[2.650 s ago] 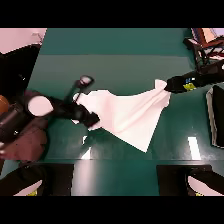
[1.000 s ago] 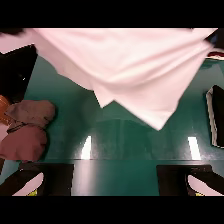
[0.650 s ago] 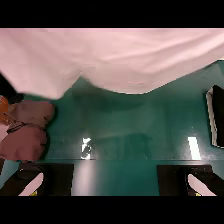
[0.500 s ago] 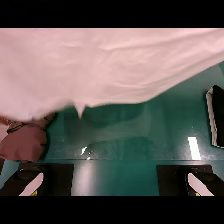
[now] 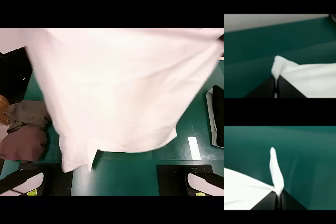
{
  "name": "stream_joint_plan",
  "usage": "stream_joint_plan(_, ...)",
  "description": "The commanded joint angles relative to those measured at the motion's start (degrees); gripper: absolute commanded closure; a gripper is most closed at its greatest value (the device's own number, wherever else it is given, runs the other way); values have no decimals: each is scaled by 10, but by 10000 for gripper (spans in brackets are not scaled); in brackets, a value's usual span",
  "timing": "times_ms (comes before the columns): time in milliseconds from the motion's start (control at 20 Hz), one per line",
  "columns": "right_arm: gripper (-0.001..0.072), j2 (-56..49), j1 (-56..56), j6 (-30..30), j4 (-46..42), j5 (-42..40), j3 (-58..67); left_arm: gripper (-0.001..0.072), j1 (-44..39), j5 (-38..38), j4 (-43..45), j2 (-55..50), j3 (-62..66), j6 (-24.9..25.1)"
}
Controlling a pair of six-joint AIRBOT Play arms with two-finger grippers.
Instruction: Fold the shirts.
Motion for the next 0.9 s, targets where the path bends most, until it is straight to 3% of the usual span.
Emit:
stream_joint_plan(0,691,-115,19,-7,7,-30,-55,680,0,2,0,-115,-88,-7)
stream_joint_plan(350,678,-295,19,-7,9,-57,54,680,0,87,3,-255,-101,-8)
stream_joint_plan(450,344,-324,14,-7,36,-32,87,674,0,84,4,-253,-99,-9)
stream_joint_plan(550,340,-326,1,-13,89,-37,76,181,6,48,5,-253,-82,-22)
stream_joint_plan(750,342,-264,-40,-47,183,-18,-33,167,49,-117,7,-237,-64,-44)
stream_joint_plan(850,342,-210,-52,-66,188,-16,-116,168,67,-150,8,-191,-119,-44)
